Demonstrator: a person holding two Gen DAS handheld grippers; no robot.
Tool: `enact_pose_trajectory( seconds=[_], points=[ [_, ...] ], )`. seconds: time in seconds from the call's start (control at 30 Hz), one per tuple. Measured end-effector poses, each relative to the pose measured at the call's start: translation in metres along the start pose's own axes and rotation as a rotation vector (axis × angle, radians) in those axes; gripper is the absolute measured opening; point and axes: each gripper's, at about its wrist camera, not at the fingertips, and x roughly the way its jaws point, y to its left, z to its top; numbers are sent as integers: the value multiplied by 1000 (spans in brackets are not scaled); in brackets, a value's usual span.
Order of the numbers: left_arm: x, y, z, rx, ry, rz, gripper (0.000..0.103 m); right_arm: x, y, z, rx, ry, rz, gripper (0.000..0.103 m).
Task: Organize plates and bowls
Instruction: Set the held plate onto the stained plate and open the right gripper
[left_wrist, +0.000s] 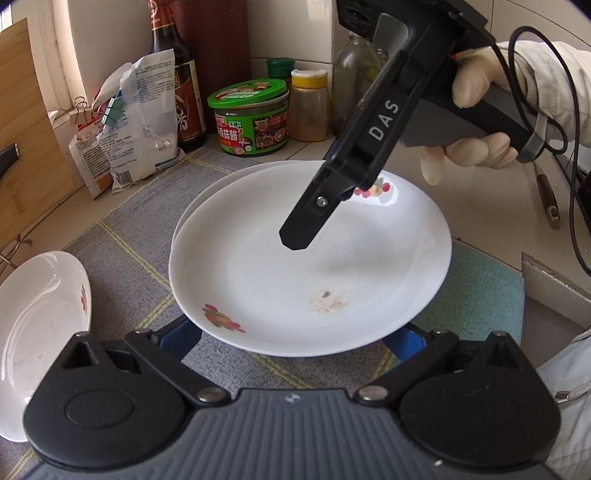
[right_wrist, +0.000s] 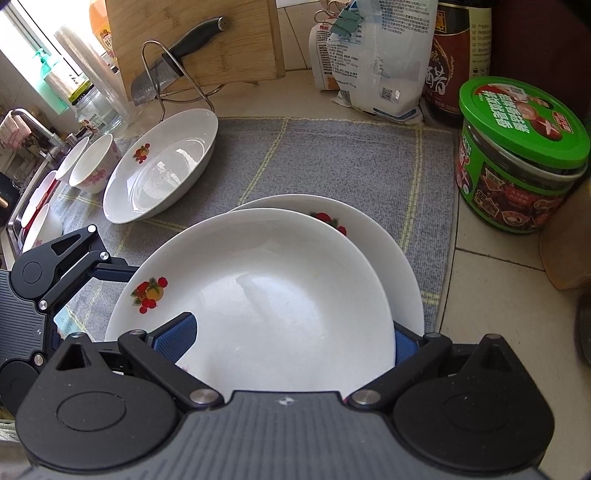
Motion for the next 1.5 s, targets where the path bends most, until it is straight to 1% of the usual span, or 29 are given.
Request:
enact_pose_trajectory(
  seconds=[0.43, 1.0, 1.5],
  points=[
    [-2, 1, 0, -4, -2, 10, 102, -10, 2, -6, 17, -11, -28, 103],
    [-3, 1, 1, -13, -17, 3, 102, -23, 7, -15, 38, -30, -62, 103],
    [-5, -1, 2, -21, -24, 6, 102, -23, 20, -14, 12, -9, -143, 103]
  ],
)
